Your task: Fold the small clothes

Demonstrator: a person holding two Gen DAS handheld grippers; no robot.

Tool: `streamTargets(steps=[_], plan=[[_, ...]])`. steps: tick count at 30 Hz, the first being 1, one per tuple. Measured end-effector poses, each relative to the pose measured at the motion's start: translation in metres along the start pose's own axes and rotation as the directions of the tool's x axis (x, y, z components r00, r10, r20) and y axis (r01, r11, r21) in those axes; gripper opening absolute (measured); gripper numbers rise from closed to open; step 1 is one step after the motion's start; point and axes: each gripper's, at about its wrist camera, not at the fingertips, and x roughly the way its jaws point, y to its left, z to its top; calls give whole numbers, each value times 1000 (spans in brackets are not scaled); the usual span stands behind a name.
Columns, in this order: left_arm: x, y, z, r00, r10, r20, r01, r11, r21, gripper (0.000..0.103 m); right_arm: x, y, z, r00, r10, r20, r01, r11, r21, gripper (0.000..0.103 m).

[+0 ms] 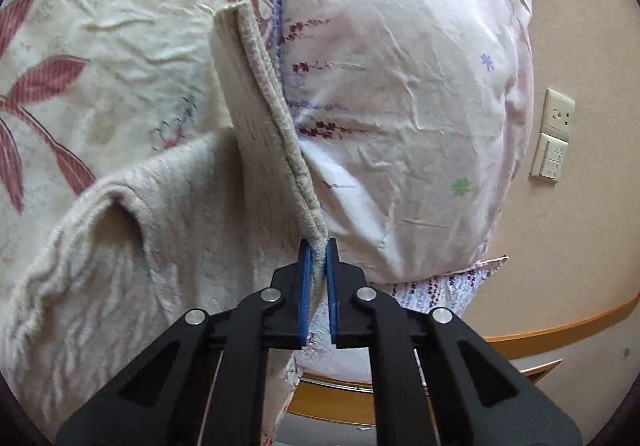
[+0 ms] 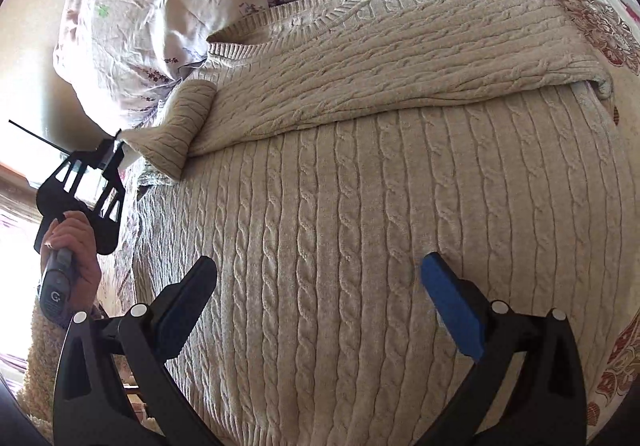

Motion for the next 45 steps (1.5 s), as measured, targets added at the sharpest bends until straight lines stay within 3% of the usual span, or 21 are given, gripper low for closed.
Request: streamTargets(steps=[3, 6, 9, 11, 14, 17, 19, 20, 21, 23, 24, 25, 27, 29, 31, 32, 34, 38, 39, 42, 45], plan=[[22, -21, -29, 992, -121, -38, 122, 992, 25, 7, -4, -4, 0, 1000, 4, 0, -4, 1000, -2, 102], [46, -41, -64, 977, -180, -116, 192, 976, 99, 7, -11, -9, -2, 1000, -9, 7, 10, 1000, -9, 102], [73, -55, -104, 968, -142, -206, 189, 955, 229, 7, -17, -19, -5, 1000, -24, 11, 24, 1000, -7, 102], [87, -58, -131, 971, -61, -233, 144, 924, 355, 7, -21, -25, -8, 999, -41, 18, 41, 999, -5, 102], [110, -53, -172, 954, 151, -259, 31, 809, 588, 7, -30, -39, -11, 997, -72, 32, 71, 997, 21, 102], [125, -34, -210, 896, 385, -222, -64, 606, 793, 7, -40, -56, -13, 994, -94, 58, 90, 994, 69, 102], [125, -18, -227, 853, 486, -190, -89, 494, 865, 15, -49, -66, -14, 990, -114, 86, 105, 989, 101, 102], [125, -12, -232, 832, 523, -185, -94, 462, 882, 21, -53, -71, -13, 987, -126, 99, 115, 987, 113, 102], [123, -8, -234, 824, 531, -197, -77, 450, 889, 26, -56, -74, -12, 984, -136, 113, 122, 985, 119, 102], [114, -8, -237, 822, 528, -215, -41, 431, 901, 40, -63, -78, -4, 979, -141, 147, 124, 985, 116, 101], [111, -11, -238, 812, 535, -233, -22, 427, 904, 57, -66, -76, 2, 977, -134, 165, 118, 988, 101, 95], [107, -14, -238, 806, 537, -248, -6, 426, 905, 64, -69, -71, 8, 975, -126, 181, 113, 990, 78, 93], [95, -26, -230, 817, 528, -233, -4, 409, 913, 68, -73, -54, 25, 970, -97, 224, 99, 995, 2, 89], [76, -32, -212, 840, 506, -195, -31, 404, 914, 70, -71, -27, 42, 966, -70, 249, 99, 989, -108, 84], [57, -38, -184, 857, 503, -111, -114, 396, 911, 70, -60, 10, 59, 967, -54, 251, 115, 965, -237, 80], [46, -39, -170, 857, 513, -55, -169, 381, 909, 70, -51, 30, 65, 969, -43, 244, 119, 944, -307, 73], [27, -42, -142, 834, 549, 56, -279, 331, 902, 68, -30, 66, 72, 973, -48, 227, 147, 886, -439, 64], [-5, -40, -104, 748, 618, 242, -429, 173, 886, 68, 22, 114, 75, 979, -110, 173, 193, 777, -599, 49], [-11, -39, -97, 733, 627, 265, -446, 149, 883, 68, 34, 121, 75, 976, -140, 170, 216, 753, -622, 47], [-19, -32, -77, 687, 661, 303, -489, 111, 865, 68, 56, 131, 74, 959, -208, 191, 283, 696, -660, 47], [-19, -26, -64, 657, 685, 314, -518, 108, 848, 68, 70, 138, 77, 935, -267, 235, 354, 644, -678, 44]])
